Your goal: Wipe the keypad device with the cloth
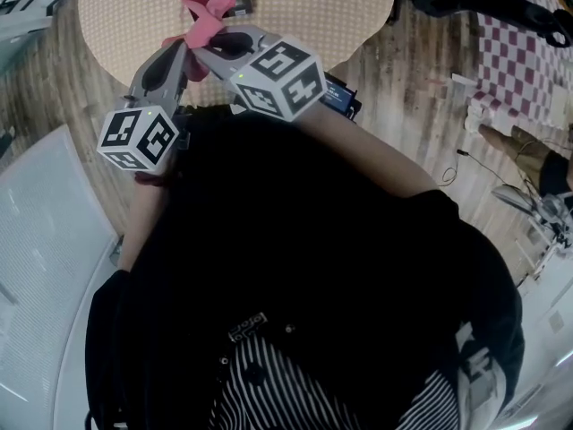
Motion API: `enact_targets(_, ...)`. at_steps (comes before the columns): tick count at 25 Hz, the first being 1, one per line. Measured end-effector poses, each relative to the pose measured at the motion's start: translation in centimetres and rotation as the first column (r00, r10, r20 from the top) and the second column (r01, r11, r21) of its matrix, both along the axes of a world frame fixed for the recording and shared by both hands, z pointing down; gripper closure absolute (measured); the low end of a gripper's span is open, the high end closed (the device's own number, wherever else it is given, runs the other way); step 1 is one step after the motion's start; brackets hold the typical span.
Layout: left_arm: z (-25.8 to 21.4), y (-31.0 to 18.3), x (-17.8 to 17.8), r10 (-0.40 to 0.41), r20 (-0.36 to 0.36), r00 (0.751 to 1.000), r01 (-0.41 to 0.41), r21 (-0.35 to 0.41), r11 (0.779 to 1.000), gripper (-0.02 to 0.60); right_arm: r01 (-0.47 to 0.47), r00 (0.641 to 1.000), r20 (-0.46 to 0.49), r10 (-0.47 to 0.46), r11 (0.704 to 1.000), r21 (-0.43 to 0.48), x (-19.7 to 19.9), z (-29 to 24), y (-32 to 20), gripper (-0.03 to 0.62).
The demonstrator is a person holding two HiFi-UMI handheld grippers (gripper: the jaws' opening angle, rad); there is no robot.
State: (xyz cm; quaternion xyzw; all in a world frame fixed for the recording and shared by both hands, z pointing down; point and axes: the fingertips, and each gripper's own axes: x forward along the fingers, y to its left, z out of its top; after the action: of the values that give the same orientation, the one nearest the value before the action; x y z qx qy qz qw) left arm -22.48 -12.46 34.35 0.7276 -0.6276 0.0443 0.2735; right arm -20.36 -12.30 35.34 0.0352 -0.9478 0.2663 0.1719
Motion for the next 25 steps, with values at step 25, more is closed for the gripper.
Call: enact_targets(25, 6.6, -6.5, -1.8, 0.253, -0.075, 0.965, -0.258, -0.075, 0.963, 0.578, -0.175, 0.977, -0.131, 0.168, 0.984, -0.043, -2.1, 6.6, -6.0, 0.545)
